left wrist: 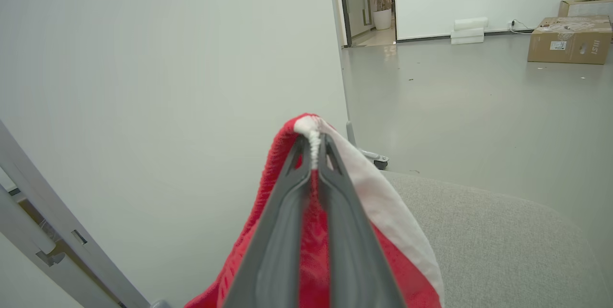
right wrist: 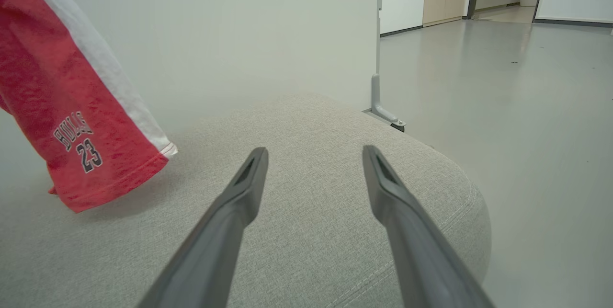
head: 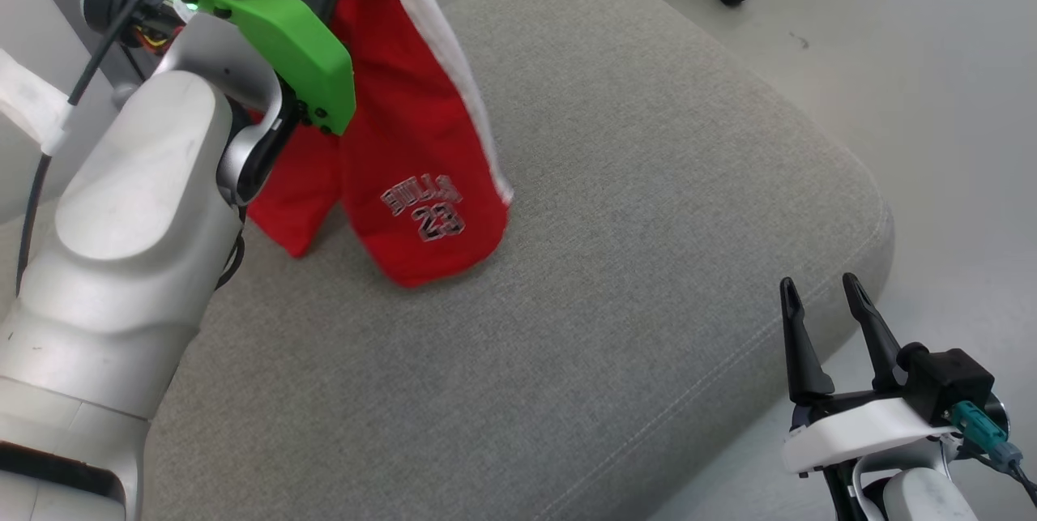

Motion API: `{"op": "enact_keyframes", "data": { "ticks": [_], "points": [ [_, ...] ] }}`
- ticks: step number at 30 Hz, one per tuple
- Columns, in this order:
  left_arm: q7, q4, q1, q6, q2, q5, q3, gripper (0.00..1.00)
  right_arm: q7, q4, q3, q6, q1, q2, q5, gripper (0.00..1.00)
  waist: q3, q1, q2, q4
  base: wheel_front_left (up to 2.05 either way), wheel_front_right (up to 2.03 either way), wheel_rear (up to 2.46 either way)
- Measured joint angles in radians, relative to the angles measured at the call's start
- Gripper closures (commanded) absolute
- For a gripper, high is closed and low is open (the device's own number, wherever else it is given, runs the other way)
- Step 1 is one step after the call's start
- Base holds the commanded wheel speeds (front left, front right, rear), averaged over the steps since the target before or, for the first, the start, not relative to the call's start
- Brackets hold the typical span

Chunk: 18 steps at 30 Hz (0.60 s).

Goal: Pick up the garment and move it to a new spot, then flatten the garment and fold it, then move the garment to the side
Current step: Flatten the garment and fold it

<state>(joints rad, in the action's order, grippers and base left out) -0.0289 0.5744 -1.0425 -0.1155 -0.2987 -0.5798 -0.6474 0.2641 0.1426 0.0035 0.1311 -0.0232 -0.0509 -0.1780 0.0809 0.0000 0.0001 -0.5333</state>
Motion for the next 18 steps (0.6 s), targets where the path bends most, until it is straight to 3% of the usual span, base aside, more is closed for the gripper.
{"op": "enact_keyframes", "data": {
  "ticks": [5, 9, 13, 18],
  "points": [
    [0.057, -0.007, -0.024, -0.008, 0.003, -0.035, 0.009, 1.00, 0.000, 0.001, -0.007, 0.000, 0.003, 0.000, 0.000, 0.00, 0.008, 0.0000, 0.0000, -0.006, 0.00, 0.00, 0.00],
    [0.100, -0.092, 0.021, -0.009, -0.006, -0.065, -0.009, 1.00, 0.000, 0.012, 0.004, 0.000, 0.010, 0.001, 0.010, 0.00, -0.006, 0.0000, 0.0000, 0.002, 0.00, 0.00, 0.00],
    [0.139, -0.233, 0.163, -0.012, -0.013, -0.104, -0.066, 1.00, 0.000, 0.014, -0.009, 0.000, 0.021, 0.000, 0.018, 0.00, -0.017, 0.0000, 0.0000, 0.032, 0.00, 0.00, 0.00],
    [0.217, -0.398, 0.466, -0.006, -0.036, -0.117, -0.164, 1.00, 0.000, 0.016, -0.023, 0.000, 0.042, 0.000, 0.033, 0.00, -0.024, 0.0000, 0.0000, 0.105, 0.00, 0.00, 0.00]
  ]
}}
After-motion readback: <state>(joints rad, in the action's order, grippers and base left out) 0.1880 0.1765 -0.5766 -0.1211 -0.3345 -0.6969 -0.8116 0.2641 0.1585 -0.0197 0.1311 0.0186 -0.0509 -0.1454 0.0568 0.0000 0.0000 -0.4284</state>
